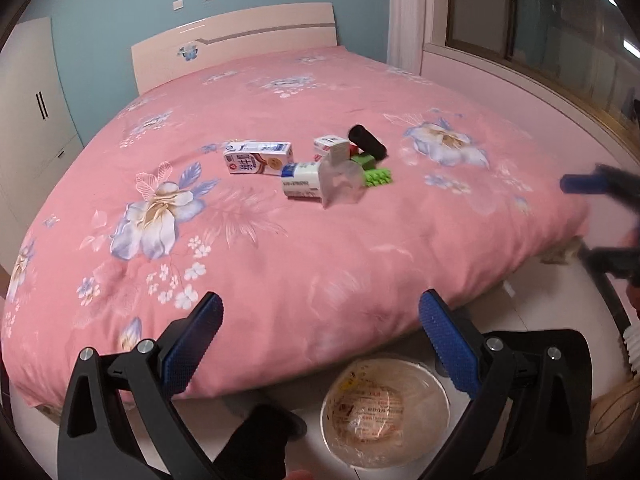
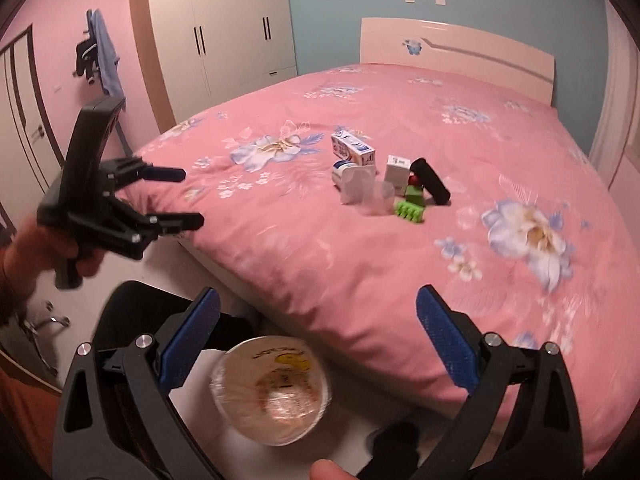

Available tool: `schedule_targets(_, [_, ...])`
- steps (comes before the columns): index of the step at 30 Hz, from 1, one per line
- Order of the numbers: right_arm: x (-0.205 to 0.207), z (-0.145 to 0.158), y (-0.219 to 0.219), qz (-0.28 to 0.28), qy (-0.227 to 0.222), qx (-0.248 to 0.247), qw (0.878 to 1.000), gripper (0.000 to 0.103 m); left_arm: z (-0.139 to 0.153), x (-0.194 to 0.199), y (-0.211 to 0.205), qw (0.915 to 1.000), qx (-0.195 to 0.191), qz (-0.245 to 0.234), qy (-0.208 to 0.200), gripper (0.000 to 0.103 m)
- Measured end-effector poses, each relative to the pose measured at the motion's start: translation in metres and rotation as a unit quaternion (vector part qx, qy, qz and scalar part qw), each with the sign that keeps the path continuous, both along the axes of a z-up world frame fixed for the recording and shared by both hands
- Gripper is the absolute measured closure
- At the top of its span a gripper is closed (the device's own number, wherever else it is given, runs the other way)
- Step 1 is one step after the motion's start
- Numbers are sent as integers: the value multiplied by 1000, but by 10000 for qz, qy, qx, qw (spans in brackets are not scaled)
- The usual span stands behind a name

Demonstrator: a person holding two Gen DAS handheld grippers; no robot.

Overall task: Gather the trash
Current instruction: 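Move both tools over the bed toward the yogurt cup and clear cup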

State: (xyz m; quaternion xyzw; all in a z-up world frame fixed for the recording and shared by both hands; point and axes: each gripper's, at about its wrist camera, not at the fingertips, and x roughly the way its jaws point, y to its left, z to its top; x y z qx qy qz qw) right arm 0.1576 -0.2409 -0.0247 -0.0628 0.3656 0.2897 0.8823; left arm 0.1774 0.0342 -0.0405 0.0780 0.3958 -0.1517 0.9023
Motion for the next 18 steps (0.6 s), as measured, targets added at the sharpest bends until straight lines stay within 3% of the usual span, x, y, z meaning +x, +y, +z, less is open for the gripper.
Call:
schedule_targets(8, [61,-18,1,257,387,-113,9989,7,-10,56,3,9996,-56,-259,33,3])
schedule_targets(13, [95,-28,0,325,682,96,9971,7,-22,99,-1,9988,-89,-433,220,3])
schedule_targets(18, [125,-44,6,410,899,-52,9951,7,-36,136,-5,9979,-27,-375,530,3])
